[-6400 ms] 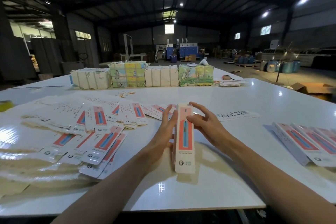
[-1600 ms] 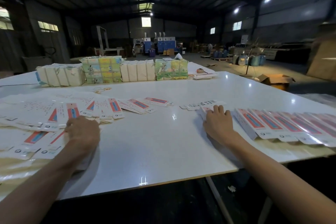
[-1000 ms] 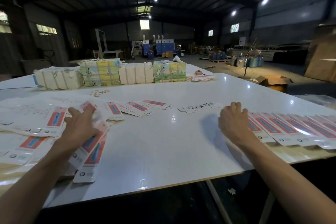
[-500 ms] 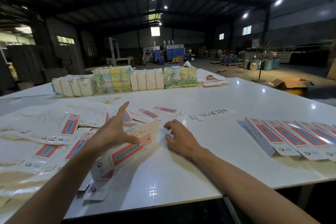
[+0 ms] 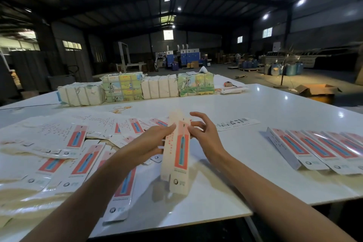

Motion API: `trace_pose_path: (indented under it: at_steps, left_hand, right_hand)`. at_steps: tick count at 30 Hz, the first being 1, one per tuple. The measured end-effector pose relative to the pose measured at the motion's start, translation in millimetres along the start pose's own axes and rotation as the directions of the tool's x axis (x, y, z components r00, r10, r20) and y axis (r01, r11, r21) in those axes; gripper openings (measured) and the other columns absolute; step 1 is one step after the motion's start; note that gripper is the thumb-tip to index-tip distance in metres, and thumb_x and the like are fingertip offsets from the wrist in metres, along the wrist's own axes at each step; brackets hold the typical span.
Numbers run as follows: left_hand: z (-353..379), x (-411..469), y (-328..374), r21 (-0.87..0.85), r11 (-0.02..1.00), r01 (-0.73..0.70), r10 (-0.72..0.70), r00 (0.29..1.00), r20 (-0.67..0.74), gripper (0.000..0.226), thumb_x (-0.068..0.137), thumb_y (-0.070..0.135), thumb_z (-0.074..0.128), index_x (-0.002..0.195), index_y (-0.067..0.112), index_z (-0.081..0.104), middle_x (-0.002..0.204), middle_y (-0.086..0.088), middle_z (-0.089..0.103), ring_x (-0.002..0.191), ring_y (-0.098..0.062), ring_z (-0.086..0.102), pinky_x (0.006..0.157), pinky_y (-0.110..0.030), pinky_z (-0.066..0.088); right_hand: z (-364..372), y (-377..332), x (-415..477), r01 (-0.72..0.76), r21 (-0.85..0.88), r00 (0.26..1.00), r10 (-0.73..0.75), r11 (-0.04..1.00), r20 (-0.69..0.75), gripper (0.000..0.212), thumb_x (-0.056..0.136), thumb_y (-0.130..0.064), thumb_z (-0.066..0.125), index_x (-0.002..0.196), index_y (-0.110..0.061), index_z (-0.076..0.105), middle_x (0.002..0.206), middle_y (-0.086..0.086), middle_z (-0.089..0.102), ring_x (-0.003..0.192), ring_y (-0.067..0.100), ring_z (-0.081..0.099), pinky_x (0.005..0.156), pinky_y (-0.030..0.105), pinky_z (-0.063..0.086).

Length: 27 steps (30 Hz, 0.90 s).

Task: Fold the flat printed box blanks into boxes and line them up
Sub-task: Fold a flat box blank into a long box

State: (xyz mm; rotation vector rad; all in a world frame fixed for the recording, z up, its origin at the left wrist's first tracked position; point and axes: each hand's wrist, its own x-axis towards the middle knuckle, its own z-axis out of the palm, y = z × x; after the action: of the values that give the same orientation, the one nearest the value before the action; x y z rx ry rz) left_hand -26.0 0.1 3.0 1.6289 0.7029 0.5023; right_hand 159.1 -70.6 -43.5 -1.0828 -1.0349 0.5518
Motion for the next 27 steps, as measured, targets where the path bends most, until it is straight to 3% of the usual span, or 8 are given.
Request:
trace_pose_path:
  at_steps: [3,6,9,12,16,21,24,27]
  left_hand:
    - [15.7,15.8,-9.5,-0.308,0.946,0.102,-0.056,0.986,0.156,0.059,0.104,0.063,0.045,0.143,0.022,0.062,0.129,-0.017,0.072,0.123,-0.037,0.067,0.106,-0.056,0.051]
    - [31.4,28.0,-21.8,-0.471,0.853,0.226,-0.102,0.956,0.274,0.066,0.100,0.070,0.047,0.145,0.023,0.056,0.136,-0.022,0.068,0.123,-0.048,0.066,0.099,-0.061,0.056]
    - [42.8,39.8,-39.5,-0.530,0.827,0.187,-0.099,0.977,0.189,0.076,0.091,0.073,0.055,0.145,0.021,0.056,0.125,-0.021,0.072,0.105,-0.040,0.071,0.089,-0.052,0.058]
    - [41.2,47.0,-55.8,-0.590,0.800,0.109,-0.079,0.994,0.076,0.072,0.097,0.069,0.055,0.148,0.018,0.055,0.114,-0.022,0.070,0.089,-0.039,0.069,0.082,-0.051,0.057]
    - [32.9,43.4,-58.9,-0.623,0.777,0.093,-0.013,0.991,0.132,0.066,0.101,0.063,0.055,0.148,0.017,0.055,0.119,-0.024,0.070,0.088,-0.040,0.071,0.073,-0.048,0.061]
    - [31.5,40.9,-58.1,-0.511,0.858,0.043,0.028,0.991,0.130,0.072,0.102,0.068,0.044,0.142,0.010,0.060,0.131,-0.023,0.070,0.093,-0.036,0.074,0.077,-0.045,0.062]
    - [30.7,39.9,-56.9,-0.491,0.869,0.052,0.031,0.987,0.158,0.072,0.105,0.068,0.040,0.139,0.009,0.063,0.131,-0.022,0.070,0.091,-0.034,0.075,0.076,-0.043,0.063]
    - [27.6,41.5,-57.7,-0.467,0.880,0.085,0.013,0.979,0.203,0.067,0.105,0.067,0.042,0.138,0.012,0.062,0.129,-0.022,0.070,0.092,-0.036,0.074,0.076,-0.044,0.063]
  right_hand:
    - [-8.1,4.8,7.1,-0.057,0.070,0.997,0.061,0.996,-0.056,0.020,0.102,-0.008,0.065,0.121,-0.016,0.066,0.100,0.021,0.075,0.087,0.025,0.077,0.074,0.029,0.060]
    - [-17.3,9.4,12.5,-0.126,0.072,0.990,0.129,0.989,-0.053,0.016,0.103,-0.008,0.064,0.116,-0.015,0.070,0.102,0.026,0.071,0.082,0.027,0.077,0.068,0.030,0.061]
    - [-21.1,14.9,13.6,-0.111,-0.107,0.993,0.106,0.988,-0.056,0.015,0.106,-0.017,0.060,0.117,-0.020,0.071,0.103,0.014,0.071,0.088,0.026,0.077,0.065,0.025,0.060]
    - [-19.4,17.0,10.0,0.016,-0.396,0.998,0.008,0.918,0.060,0.028,0.107,-0.034,0.060,0.133,-0.024,0.064,0.114,0.001,0.066,0.100,0.017,0.072,0.072,0.024,0.061]
    - [-13.4,6.2,10.3,0.039,-0.390,0.996,-0.005,0.920,0.088,0.026,0.103,-0.025,0.068,0.126,-0.016,0.060,0.116,0.005,0.065,0.095,0.011,0.070,0.066,0.023,0.061]
    - [-23.2,-18.8,29.2,0.003,-0.447,0.976,0.094,0.894,0.196,0.029,0.098,-0.018,0.074,0.114,-0.010,0.052,0.109,0.007,0.069,0.089,0.011,0.072,0.067,0.020,0.060]
    - [-29.1,-28.2,43.7,-0.003,-0.467,0.944,0.156,0.884,0.290,0.027,0.095,-0.020,0.079,0.105,-0.010,0.056,0.107,0.010,0.075,0.097,0.020,0.074,0.080,0.029,0.064]
    - [-35.3,-16.1,47.8,-0.060,-0.396,0.918,0.206,0.916,0.339,0.031,0.098,-0.023,0.076,0.101,0.003,0.060,0.102,0.012,0.080,0.098,0.026,0.077,0.090,0.037,0.064]
